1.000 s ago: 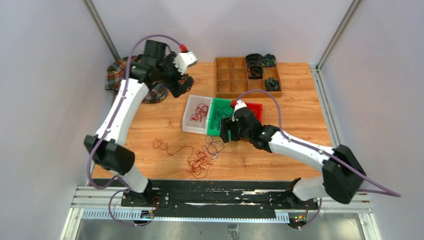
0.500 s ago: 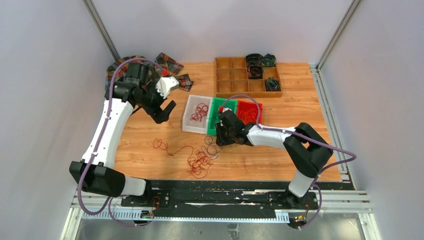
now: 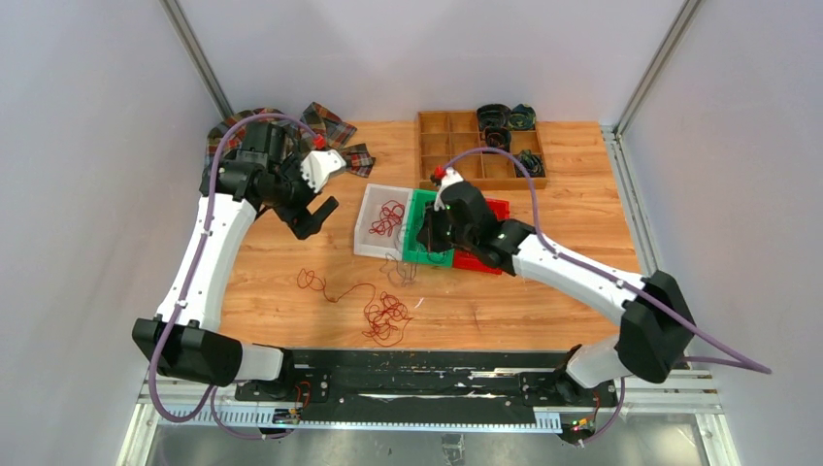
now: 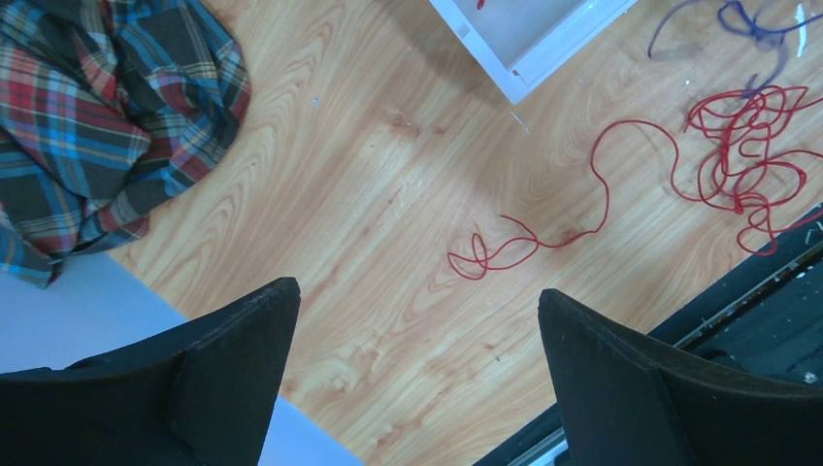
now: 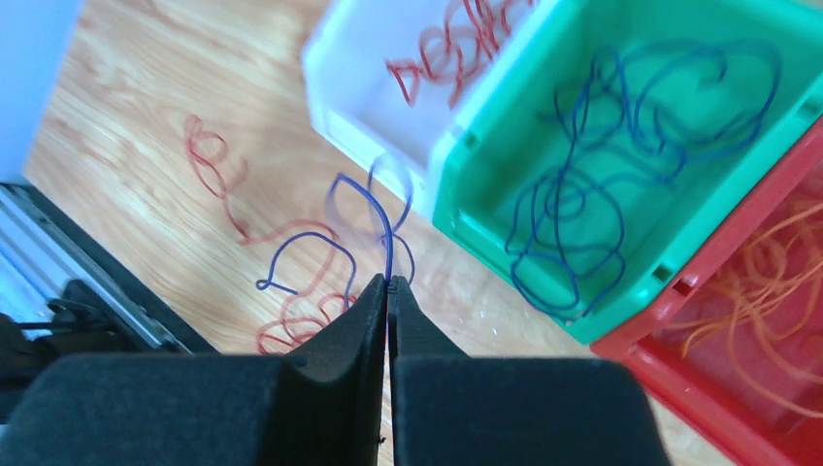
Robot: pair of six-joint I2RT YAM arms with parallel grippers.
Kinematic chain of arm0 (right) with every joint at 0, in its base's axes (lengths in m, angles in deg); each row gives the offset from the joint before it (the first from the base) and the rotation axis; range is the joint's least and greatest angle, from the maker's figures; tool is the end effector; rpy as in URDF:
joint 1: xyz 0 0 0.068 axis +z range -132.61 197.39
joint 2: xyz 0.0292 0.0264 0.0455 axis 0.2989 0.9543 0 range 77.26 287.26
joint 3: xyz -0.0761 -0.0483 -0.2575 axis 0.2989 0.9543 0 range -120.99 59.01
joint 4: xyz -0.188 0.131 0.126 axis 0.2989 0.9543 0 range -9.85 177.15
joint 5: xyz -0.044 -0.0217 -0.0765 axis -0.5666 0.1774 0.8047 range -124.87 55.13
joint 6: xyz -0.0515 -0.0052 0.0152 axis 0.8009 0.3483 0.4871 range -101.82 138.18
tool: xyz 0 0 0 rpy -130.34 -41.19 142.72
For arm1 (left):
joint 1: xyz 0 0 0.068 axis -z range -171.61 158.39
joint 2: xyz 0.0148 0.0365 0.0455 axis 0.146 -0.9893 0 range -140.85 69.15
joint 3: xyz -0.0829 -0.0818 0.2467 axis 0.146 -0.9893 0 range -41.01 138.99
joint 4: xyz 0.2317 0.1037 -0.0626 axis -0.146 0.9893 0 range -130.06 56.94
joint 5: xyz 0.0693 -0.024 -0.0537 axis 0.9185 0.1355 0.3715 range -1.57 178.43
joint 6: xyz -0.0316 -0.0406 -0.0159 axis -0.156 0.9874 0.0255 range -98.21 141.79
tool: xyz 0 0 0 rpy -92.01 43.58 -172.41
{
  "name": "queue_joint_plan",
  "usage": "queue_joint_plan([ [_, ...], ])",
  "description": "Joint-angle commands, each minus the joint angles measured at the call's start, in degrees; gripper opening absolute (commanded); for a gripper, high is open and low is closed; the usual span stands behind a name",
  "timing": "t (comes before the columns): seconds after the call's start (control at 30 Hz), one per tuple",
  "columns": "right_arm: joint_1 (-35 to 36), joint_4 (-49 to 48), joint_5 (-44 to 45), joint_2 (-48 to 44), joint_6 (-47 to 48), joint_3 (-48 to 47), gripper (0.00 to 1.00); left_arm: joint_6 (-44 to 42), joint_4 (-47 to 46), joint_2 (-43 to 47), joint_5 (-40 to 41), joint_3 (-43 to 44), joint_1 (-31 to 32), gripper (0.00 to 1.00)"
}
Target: Untangle the cables
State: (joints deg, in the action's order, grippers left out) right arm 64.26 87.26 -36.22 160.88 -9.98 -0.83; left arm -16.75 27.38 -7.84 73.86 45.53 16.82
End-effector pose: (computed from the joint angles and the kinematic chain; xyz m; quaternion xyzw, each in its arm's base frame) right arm 0.2271 0.2437 0.2757 -0.1471 0.8573 0.3085 0.3850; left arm 0.2458 -0.0455 0.3787 0.4120 0.8603 -0.0464 0.2966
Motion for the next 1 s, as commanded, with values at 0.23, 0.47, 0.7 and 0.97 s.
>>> queue_joint_plan([
  [0.23, -1.1, 8.0, 7.2, -7.0, 10.8, -18.9, 0.01, -1.6, 0.3, 1.0, 2.1, 2.2, -0.2, 0.98],
  [0.47, -4.1, 9.4, 9.6, -4.7, 14.6, -23.6, 0.01, -1.0, 0.2, 1.2, 2.7, 2.8, -0.3, 0.98],
  [0.7, -6.3, 10.5, 13.8, -3.3, 16.9, -20.0, 0.01, -1.1, 0.2, 1.4, 3.2, 3.6, -0.3, 0.98],
  [0.97, -6.7, 10.8, 18.0, 0.2, 20.4, -17.0, 0.01, -1.1, 0.2, 1.5, 2.9, 3.9, -0.2, 0.98],
])
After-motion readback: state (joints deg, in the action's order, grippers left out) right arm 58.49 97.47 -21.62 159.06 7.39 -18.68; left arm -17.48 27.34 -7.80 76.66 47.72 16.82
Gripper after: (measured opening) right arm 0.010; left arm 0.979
